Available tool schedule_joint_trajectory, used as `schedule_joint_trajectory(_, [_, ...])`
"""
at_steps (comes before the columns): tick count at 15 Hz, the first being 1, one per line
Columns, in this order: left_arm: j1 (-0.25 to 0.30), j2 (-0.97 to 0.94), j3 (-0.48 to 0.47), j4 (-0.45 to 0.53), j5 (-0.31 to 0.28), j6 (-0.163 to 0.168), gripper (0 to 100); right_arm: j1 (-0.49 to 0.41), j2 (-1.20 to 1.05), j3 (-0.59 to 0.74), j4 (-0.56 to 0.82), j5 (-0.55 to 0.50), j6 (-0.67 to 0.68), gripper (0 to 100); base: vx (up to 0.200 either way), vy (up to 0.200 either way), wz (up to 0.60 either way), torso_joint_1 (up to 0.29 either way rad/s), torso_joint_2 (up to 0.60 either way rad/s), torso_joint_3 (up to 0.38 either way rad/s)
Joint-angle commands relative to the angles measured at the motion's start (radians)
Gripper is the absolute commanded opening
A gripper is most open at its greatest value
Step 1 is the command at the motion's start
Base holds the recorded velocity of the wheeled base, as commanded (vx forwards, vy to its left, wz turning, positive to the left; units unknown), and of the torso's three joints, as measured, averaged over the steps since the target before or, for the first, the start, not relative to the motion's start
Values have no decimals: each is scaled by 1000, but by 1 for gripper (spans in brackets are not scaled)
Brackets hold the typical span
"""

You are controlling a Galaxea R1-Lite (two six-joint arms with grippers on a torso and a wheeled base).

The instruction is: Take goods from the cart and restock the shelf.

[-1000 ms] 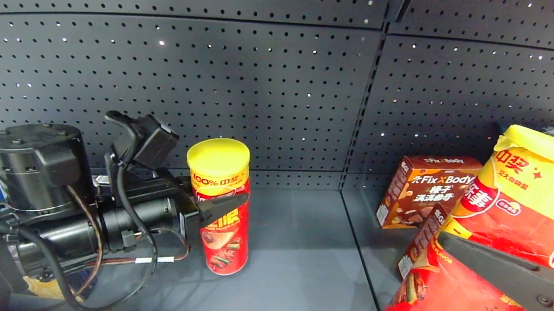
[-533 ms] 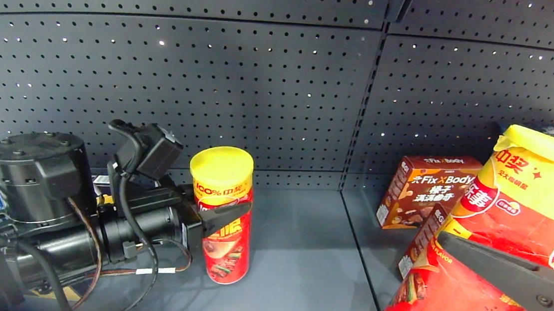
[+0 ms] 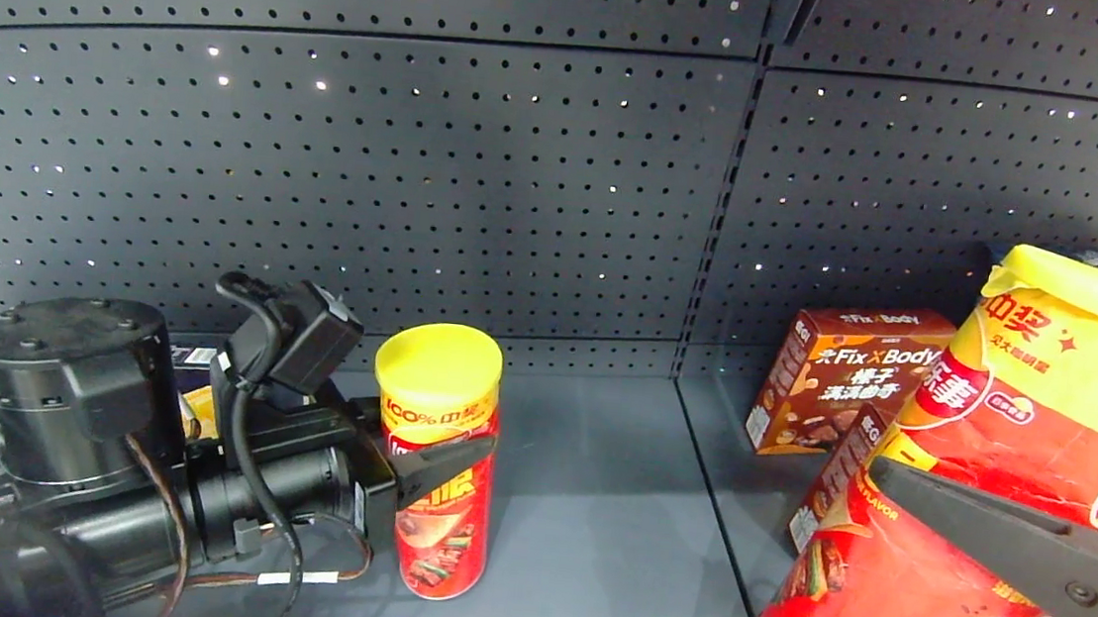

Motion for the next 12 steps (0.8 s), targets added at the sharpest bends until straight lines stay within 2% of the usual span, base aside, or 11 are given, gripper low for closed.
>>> schedule_joint_trajectory(1, [-2, -7, 11, 0, -1, -1, 0, -1, 0, 0, -1, 0, 1, 0, 0, 0, 0, 0, 0, 0])
schedule_joint_trajectory(12, [-8, 18, 12, 0, -1, -1, 0, -1, 0, 0, -1, 0, 1, 0, 0, 0, 0, 0, 0, 0])
